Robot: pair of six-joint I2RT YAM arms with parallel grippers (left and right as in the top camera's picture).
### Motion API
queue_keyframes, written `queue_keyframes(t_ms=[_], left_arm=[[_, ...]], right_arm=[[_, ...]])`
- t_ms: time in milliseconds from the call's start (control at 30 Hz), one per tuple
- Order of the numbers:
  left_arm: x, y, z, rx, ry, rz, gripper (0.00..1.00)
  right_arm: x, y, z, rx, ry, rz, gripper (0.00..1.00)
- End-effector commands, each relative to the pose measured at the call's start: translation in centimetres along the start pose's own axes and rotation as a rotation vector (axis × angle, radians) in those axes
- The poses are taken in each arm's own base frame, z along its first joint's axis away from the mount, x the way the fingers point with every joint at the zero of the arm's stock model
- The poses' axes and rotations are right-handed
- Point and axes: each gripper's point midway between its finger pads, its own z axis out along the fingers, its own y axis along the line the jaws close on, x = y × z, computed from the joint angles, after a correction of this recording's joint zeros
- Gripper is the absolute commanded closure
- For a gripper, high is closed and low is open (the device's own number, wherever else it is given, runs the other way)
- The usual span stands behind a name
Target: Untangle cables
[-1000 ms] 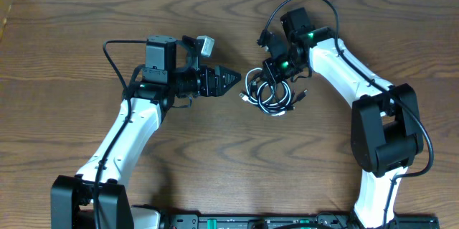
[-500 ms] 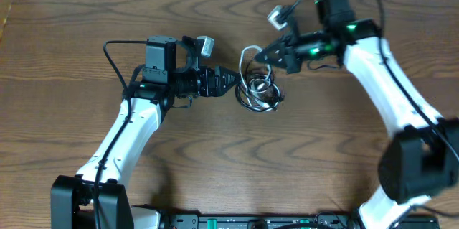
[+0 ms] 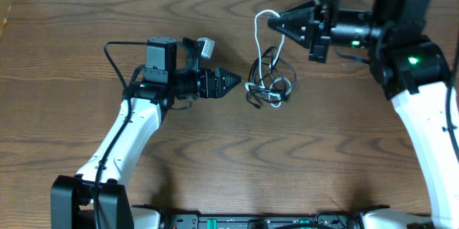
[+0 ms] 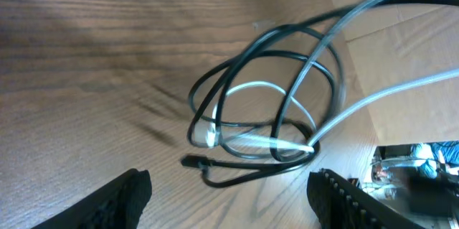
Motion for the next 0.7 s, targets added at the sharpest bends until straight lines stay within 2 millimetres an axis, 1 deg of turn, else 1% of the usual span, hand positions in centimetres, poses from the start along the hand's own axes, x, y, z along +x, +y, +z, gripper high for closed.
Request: queue_keyframes(t_ms=[0, 100, 133, 167, 233, 300, 367, 467, 500, 567, 600, 667], left_arm=[[0.3, -0.1, 0.1, 0.014, 0.013, 0.027, 0.26], [0.3, -0.2, 0.1, 0.014, 0.012, 0.028, 0.26], [0.3, -0.2, 0.1, 0.014, 0.012, 0.028, 0.26], [0.3, -0.1, 0.1, 0.014, 0.012, 0.028, 0.26], [0.2, -0.2, 0.1, 0.014, 0.012, 0.031, 0.26], [0.2, -0.2, 0.1, 0.014, 0.012, 0.042, 0.26], [0.3, -0.2, 0.1, 0.014, 0.012, 0.042, 0.26], [0.2, -0.1, 0.1, 0.013, 0.012, 0.043, 0.26], [0.2, -0.1, 0.1, 0.013, 0.011, 0.044, 0.26], [0.2, -0.1, 0.1, 0.013, 0.012, 0.043, 0.26], [0.2, -0.1, 0.1, 0.013, 0.012, 0.043, 0.26], [0.2, -0.1, 0.1, 0.013, 0.011, 0.043, 0.26]], right_arm=[[0.6, -0.7, -0.3, 0.019, 0.014, 0.145, 0.99], [3.0, -2.5, -0.1, 0.093, 0.075, 0.217, 0.99], [4.1, -3.4, -0.1, 0.141, 0.104, 0.257, 0.99], [4.7, -3.8, -0.1, 0.16, 0.118, 0.279, 0.99], [5.5, -4.2, -0.2, 0.182, 0.139, 0.311, 0.99], [5.5, -4.2, -0.3, 0.196, 0.144, 0.336, 0.99], [5.2, -4.0, -0.4, 0.197, 0.148, 0.346, 0.99], [3.1, -3.5, -0.9, 0.222, 0.137, 0.321, 0.99], [1.5, -3.6, -1.5, 0.277, 0.123, 0.318, 0.99], [0.0, -4.3, -2.6, 0.384, 0.108, 0.337, 0.99], [-0.6, -4.6, -3.4, 0.448, 0.106, 0.345, 0.99], [-0.8, -5.1, -4.6, 0.543, 0.119, 0.364, 0.99]])
